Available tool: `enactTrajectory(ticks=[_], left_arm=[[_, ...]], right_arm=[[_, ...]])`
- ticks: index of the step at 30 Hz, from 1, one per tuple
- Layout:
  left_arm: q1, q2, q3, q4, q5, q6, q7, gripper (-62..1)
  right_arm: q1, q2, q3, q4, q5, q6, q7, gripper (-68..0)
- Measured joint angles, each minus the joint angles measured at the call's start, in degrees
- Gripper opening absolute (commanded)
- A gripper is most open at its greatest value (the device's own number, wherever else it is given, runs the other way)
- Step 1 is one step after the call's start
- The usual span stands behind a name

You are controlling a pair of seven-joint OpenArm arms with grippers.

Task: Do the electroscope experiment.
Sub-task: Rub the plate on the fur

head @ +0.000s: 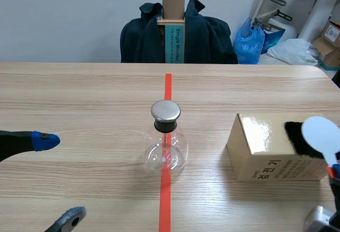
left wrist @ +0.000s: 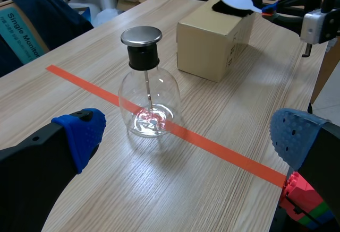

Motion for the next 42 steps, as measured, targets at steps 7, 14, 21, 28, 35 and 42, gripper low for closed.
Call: enactTrajectory(ticks=[7,14,21,28,35,42], left_arm=[[0.0,0.0,0.0,0.0,0.0,0.0,0.02,1.4],[0.02,0.0,0.0,0.0,0.0,0.0,0.09,1.4],[0.0,0.0,0.0,0.0,0.02,0.0,0.09,1.4],[0.02,0.0,0.0,0.0,0.02,0.0,0.09,1.4],[0.02,0.0,0.0,0.0,0.02,0.0,0.09,1.4],[0.02,0.0,0.0,0.0,0.02,0.0,0.11,1.4]], right_arm=[[0.46,0.2,0.15,0.0,-0.46,-0.68,2.23,-66.7],[0.46,0.66,0.28,0.07,0.24,1.01,8.55,-66.7],[0.44,0.59,0.26,0.15,0.24,0.63,3.78,-66.7],[0.44,0.59,0.31,0.15,0.42,0.7,8.11,-66.7],[0.26,0.57,0.28,2.78,1.88,1.4,10.95,-66.7],[-2.29,0.57,2.49,17.86,6.82,1.73,8.76,-66.7]])
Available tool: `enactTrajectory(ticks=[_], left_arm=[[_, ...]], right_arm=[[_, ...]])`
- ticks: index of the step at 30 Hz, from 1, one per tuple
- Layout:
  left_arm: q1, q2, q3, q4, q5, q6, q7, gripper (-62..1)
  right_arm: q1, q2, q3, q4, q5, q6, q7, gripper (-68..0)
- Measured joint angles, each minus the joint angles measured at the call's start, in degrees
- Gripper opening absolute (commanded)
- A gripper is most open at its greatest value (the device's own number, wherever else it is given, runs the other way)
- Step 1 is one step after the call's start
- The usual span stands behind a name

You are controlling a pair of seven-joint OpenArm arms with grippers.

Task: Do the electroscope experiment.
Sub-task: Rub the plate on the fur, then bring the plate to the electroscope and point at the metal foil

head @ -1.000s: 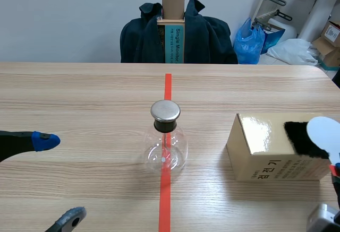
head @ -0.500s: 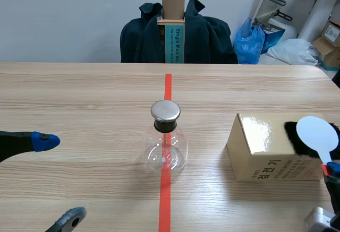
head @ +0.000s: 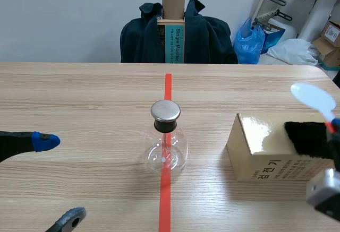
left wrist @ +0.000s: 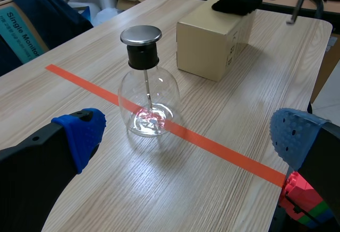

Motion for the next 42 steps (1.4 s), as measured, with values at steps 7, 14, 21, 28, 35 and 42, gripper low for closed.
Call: enactTrajectory(ticks=[7,14,21,28,35,42], left_arm=[[-0.02,0.0,0.0,0.0,0.0,0.0,1.86,1.4],[-7.58,0.02,1.25,-4.59,-0.02,-0.9,11.04,-58.9],[-22.34,0.02,8.37,-15.26,0.09,-2.4,10.95,-59.0],[-35.95,2.8,18.82,-27.08,0.13,-2.43,9.75,-59.0],[-44.22,8.22,26.12,-36.89,0.26,-2.34,9.73,-59.0],[-47.19,11.69,27.52,-42.6,3.1,-1.22,8.44,-59.0]], right_arm=[[-2.05,0.33,5.92,12.85,3.65,-0.04,-3.04,-66.7],[-2.34,0.33,10.36,21.29,9.6,-0.04,-4.85,-66.7],[-2.34,0.33,13.46,25.51,13.64,-0.04,-5.49,-66.7],[-2.32,0.33,13.53,25.92,15.61,-0.02,-5.49,-66.7],[2.14,0.35,7.13,25.92,13.4,0.02,-8.04,-66.7],[8.59,2.8,-7.91,25.92,6.51,1.11,-15.89,-66.7]])
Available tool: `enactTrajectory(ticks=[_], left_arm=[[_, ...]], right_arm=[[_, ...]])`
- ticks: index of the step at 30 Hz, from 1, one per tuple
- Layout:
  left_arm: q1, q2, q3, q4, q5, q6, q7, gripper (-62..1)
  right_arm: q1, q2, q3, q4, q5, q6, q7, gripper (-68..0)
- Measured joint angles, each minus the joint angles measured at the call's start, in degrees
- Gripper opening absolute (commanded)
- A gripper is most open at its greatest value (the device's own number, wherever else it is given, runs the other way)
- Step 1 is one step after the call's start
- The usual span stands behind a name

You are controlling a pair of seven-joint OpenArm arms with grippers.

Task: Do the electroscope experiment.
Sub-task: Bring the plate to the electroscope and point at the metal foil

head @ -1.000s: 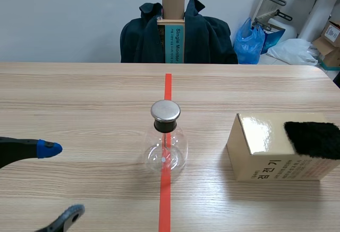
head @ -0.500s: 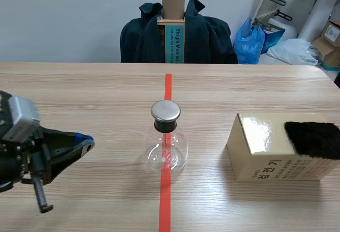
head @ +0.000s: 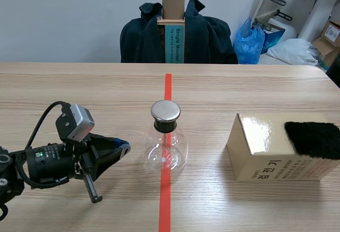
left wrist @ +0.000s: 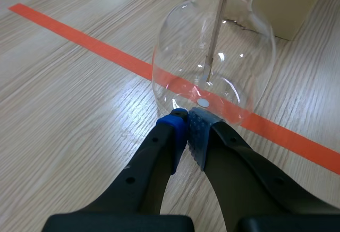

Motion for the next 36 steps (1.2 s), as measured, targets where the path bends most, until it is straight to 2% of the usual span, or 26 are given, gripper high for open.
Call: enactTrajectory(ticks=[3,7,12,15,24,36], left_arm=[[-0.39,0.85,0.0,-1.55,0.63,0.24,0.0,-59.0],[-0.39,1.05,-0.02,-2.36,1.38,0.74,-1.25,-59.0],[-0.42,1.05,-0.02,-2.36,2.29,0.74,-1.79,-59.0],[-0.42,1.05,-0.02,-2.36,2.97,0.74,-1.77,-59.0],[-0.42,1.03,-0.02,-2.36,2.97,0.74,-2.4,-59.0],[-0.42,1.03,-0.02,-2.36,2.97,0.74,-2.4,-59.0]], right_arm=[[2.23,1.53,-6.62,-0.07,-2.93,2.97,-2.99,-66.7],[3.89,1.97,-13.9,-2.23,-8.57,4.11,-3.19,-66.7],[3.65,1.97,-20.31,-8.61,-14.56,4.15,-3.3,-66.7],[3.63,1.97,-22.84,-12.5,-15.69,4.22,-3.32,-66.7],[3.52,1.97,-24.92,-21.09,-18.23,4.17,-3.32,-66.7],[3.52,1.95,-24.92,-26.12,-20.85,4.0,-3.3,-66.7]])
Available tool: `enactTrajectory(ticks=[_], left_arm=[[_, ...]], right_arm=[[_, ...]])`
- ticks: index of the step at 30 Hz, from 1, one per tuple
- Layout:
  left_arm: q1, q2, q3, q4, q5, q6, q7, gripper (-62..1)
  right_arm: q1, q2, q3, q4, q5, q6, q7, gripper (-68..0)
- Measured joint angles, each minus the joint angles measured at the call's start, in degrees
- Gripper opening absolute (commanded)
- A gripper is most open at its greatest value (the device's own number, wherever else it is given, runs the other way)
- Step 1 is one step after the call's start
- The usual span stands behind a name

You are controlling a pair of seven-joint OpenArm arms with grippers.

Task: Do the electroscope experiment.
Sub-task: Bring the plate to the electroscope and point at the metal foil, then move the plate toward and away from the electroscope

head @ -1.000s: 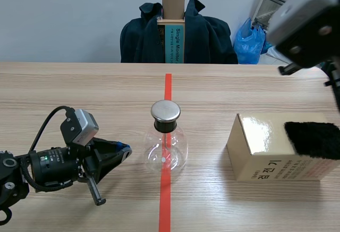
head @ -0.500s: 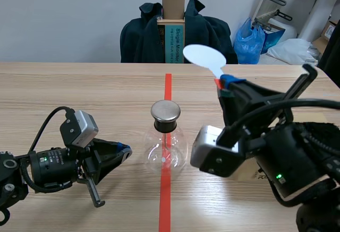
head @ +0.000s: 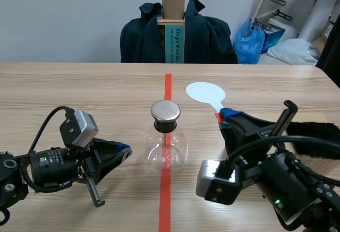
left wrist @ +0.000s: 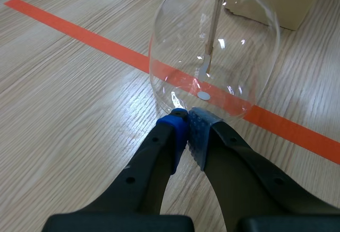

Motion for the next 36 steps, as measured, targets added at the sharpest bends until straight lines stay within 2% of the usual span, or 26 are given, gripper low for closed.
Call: enactTrajectory(ticks=[8,18,24,36], left_arm=[[0.0,0.0,0.0,0.0,0.0,0.0,0.0,-59.0],[0.0,0.0,0.0,0.0,0.02,0.0,-0.11,-59.0],[0.0,0.0,0.0,0.0,0.02,0.0,-0.13,-59.0],[0.0,0.0,0.0,0.0,0.02,0.0,-0.13,-59.0]], right_arm=[[0.31,0.02,0.0,-0.52,-1.7,0.0,1.92,-66.7],[2.08,0.0,0.0,-0.52,-2.16,-0.09,12.41,-66.7],[2.05,0.02,0.0,-0.52,-2.69,-0.09,16.5,-66.7],[2.05,0.0,0.0,-0.52,-4.92,-0.11,19.39,-66.7]])
